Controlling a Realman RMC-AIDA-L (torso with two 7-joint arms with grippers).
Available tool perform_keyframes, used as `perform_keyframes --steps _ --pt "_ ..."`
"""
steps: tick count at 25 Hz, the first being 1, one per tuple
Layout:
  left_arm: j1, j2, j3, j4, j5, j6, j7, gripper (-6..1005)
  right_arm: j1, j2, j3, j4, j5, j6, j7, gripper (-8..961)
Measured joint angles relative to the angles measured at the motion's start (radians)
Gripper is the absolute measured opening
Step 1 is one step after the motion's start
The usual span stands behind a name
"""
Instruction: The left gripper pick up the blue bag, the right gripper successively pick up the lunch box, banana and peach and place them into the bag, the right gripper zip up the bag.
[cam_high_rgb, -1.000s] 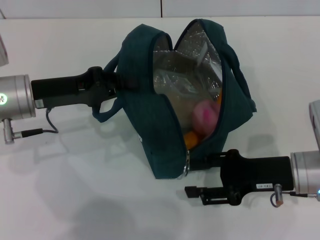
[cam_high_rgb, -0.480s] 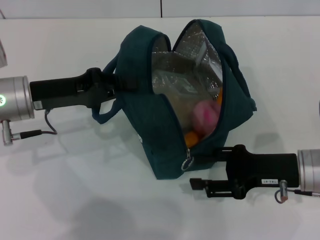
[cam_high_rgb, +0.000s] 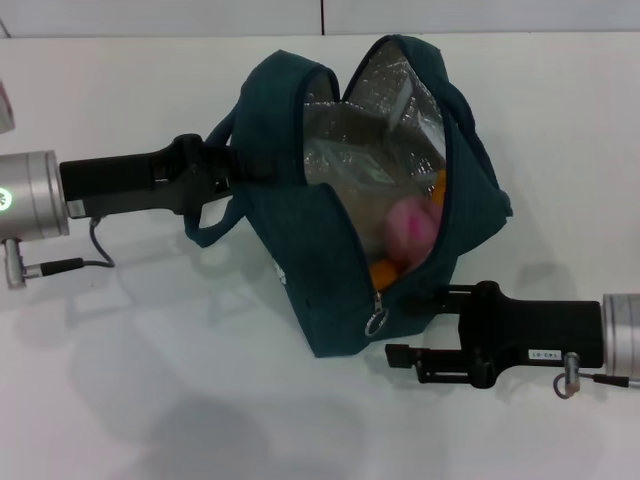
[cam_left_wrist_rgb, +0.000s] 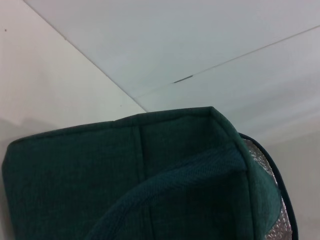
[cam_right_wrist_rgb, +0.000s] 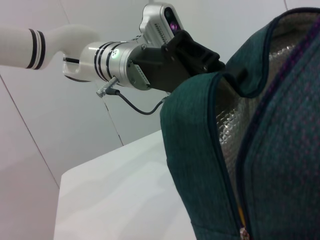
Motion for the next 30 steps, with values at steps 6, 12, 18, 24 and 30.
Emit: perform_keyframes --steps 6,12,18,24,30 --pt "-0.008 -0.001 0.000 0.000 0.000 0.000 0.001 56 0.021 0.007 -0.052 0.005 0.000 0.033 0.000 639" --pt "-0.011 0.001 0.000 0.000 0.000 0.000 -0.001 56 0.033 0.010 -0.135 -0.002 0.041 0.065 -0.006 635" --pt "-0.008 0.002 0.000 0.000 0.000 0.000 -0.001 57 0.019 0.003 -0.123 -0.004 0.055 0.064 -0.016 631" --pt "-0.004 0.002 0.000 0.000 0.000 0.000 -0.002 57 -0.007 -0.001 -0.086 -0.006 0.062 0.056 -0.013 627" --pt "-0.002 0.003 0.000 0.001 0.000 0.000 0.001 57 -0.027 -0.004 -0.061 0.000 0.063 0.022 -0.013 623"
